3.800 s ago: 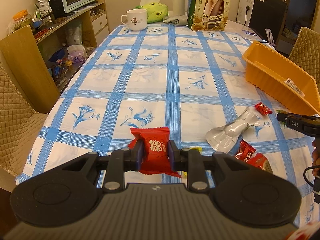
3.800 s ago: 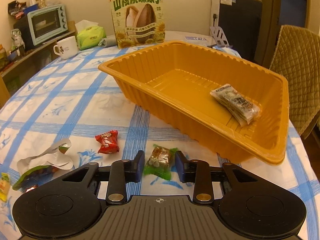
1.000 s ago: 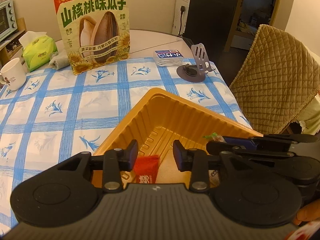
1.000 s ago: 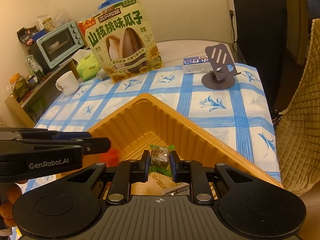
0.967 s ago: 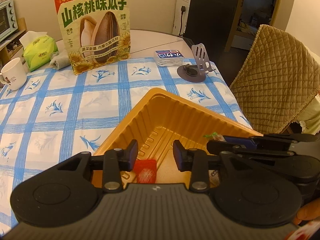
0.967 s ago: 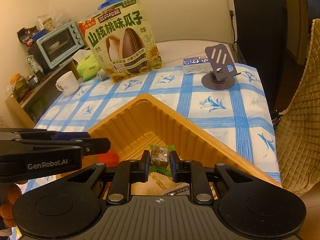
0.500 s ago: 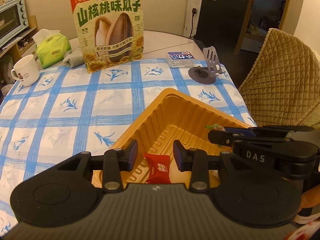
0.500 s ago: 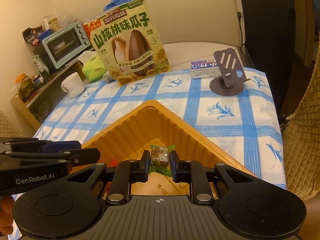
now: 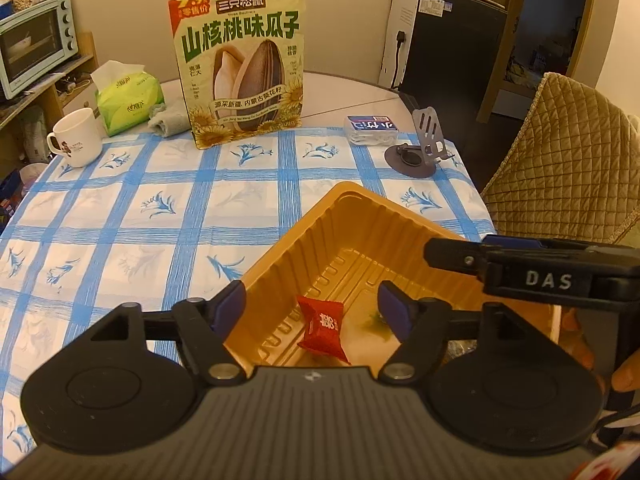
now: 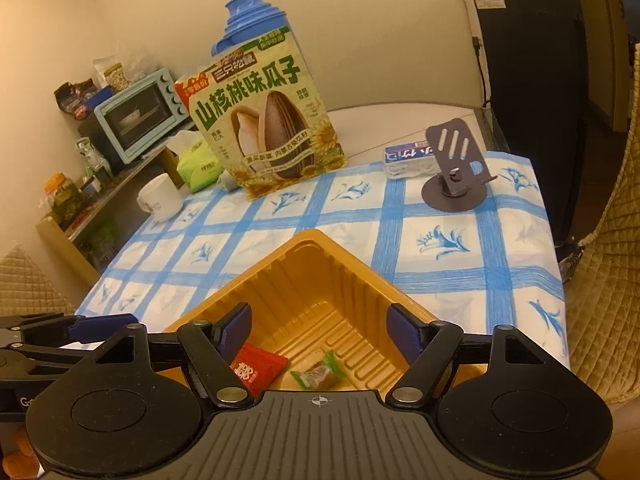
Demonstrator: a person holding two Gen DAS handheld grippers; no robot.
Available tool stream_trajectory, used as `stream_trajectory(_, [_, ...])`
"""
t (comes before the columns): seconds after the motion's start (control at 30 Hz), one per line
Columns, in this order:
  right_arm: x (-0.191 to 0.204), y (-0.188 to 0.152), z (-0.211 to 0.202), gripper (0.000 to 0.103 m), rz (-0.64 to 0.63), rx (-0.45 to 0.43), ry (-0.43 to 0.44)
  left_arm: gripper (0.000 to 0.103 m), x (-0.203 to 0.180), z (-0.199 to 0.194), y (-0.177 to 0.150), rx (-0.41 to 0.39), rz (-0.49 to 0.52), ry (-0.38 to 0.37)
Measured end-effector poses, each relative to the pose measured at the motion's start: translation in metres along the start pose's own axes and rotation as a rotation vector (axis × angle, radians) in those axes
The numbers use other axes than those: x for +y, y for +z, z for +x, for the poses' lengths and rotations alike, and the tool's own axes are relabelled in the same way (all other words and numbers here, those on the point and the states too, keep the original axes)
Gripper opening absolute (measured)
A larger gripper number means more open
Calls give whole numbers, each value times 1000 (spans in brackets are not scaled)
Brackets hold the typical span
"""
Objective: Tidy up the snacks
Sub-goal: 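Lift both grippers away from the tray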
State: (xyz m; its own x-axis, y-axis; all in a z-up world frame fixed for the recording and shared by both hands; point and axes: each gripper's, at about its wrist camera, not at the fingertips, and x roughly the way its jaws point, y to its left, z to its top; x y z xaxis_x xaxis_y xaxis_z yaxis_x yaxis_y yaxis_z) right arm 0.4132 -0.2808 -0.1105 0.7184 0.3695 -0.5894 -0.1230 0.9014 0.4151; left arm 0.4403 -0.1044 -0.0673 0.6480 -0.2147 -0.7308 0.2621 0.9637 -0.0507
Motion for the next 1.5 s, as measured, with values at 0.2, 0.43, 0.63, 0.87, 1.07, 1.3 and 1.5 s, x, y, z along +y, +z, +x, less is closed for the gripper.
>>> stream_trajectory(0.2, [-7,-7,-30,90,2,-8,-21,80,-7,-25,-6,-19,-5,-15])
stream_trajectory(0.43, [-11,-20,-67,92,5,-18,-32,84,-16,-59,-19,-37,-20,-45])
stream_trajectory(0.63, [-5,-34,-95,92,13,-23,-36,85,-19,-91,-38,-57,-6,-66])
stream_trajectory(0.87, [17,-58,-124,92,6,-17,-41,85,-9,-128,-66,-65,-1,-96])
stream_trajectory(1.07, [46,-86,-145,92,-8,2,-43,85,7,-161,-95,-68,17,-101])
stream_trajectory(1.3, [84,-119,-165,92,-7,18,-64,85,41,-193,-129,-52,13,-107])
stream_trajectory(1.5, [118,-147,-176,92,8,36,-81,85,71,-215,-155,-34,16,-120])
